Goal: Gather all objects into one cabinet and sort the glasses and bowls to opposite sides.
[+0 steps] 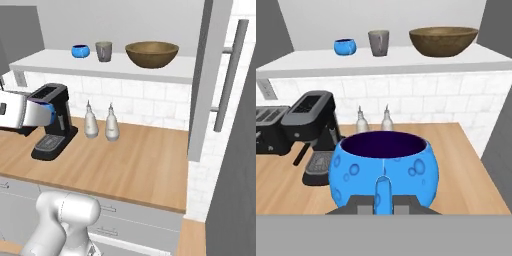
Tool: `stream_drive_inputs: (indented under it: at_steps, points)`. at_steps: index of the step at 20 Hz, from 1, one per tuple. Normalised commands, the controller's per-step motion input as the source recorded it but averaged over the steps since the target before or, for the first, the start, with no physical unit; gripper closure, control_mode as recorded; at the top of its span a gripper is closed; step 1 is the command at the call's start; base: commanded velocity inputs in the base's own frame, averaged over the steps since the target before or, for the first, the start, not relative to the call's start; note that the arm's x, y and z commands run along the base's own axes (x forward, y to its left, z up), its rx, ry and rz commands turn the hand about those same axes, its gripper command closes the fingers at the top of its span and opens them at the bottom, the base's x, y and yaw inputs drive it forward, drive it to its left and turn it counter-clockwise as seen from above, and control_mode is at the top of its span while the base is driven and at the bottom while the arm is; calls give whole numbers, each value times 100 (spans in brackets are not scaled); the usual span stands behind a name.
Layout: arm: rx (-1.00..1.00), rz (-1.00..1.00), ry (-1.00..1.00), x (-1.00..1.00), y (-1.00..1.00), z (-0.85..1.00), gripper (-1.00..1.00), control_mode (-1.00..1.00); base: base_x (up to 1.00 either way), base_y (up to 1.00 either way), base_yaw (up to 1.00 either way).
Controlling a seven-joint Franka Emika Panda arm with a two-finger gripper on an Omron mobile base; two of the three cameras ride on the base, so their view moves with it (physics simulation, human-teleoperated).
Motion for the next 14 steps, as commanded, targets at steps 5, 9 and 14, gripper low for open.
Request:
stream_drive_inputs:
  at_steps: [5,9,14]
  points:
    - [0,0,0,0,0,0,100,100,56,12,-6]
    - [0,0,0,0,0,0,100,100,52,23,-3]
    - [0,0,0,0,0,0,100,100,58,29,0]
